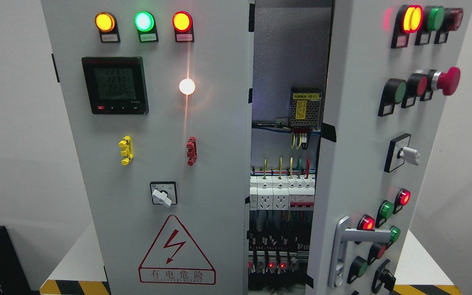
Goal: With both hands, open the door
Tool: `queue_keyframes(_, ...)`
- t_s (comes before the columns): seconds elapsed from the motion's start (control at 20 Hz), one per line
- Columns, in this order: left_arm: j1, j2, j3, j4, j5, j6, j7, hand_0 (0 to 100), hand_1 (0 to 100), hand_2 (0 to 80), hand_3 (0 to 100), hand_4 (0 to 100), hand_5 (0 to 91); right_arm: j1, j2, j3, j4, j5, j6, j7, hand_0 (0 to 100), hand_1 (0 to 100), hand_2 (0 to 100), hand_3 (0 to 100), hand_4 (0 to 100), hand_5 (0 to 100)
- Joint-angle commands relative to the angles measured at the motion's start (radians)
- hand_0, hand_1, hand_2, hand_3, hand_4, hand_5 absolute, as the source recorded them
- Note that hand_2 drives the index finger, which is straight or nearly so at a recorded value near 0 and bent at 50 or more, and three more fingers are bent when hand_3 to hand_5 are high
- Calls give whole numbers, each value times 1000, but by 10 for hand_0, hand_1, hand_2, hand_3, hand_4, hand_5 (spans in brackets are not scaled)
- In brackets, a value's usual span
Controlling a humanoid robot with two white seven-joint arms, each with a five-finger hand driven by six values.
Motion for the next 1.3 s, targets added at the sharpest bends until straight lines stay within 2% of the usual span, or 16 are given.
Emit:
queue_keyframes(0.0,-1,-6,-21,-12,7,0,1,0,0,0,0,0,0,0,0,5,-1,0,-1,0,0,0,0,0,0,0)
queue_keyframes(0.2,2,-3,-23,-37,9,-1,1,0,0,0,0,0,0,0,0,5,-1,0,-1,0,0,0,0,0,0,0)
queue_keyframes(0.6,82,14,-29,-293,6,-7,-11,0,0,0,0,0,0,0,0,5,1,0,-1,0,0,0,0,0,0,0)
queue_keyframes(0.8,134,25,-103,-490,4,-9,-11,0,0,0,0,0,0,0,0,5,-1,0,-1,0,0,0,0,0,0,0)
queue_keyframes(1.05,137,59,-149,-656,7,-11,-11,0,0,0,0,0,0,1,0,5,-1,0,-1,0,0,0,0,0,0,0)
queue_keyframes(1.25,166,112,-247,-872,12,-11,-11,0,0,0,0,0,0,1,0,5,-1,0,-1,0,0,0,0,0,0,0)
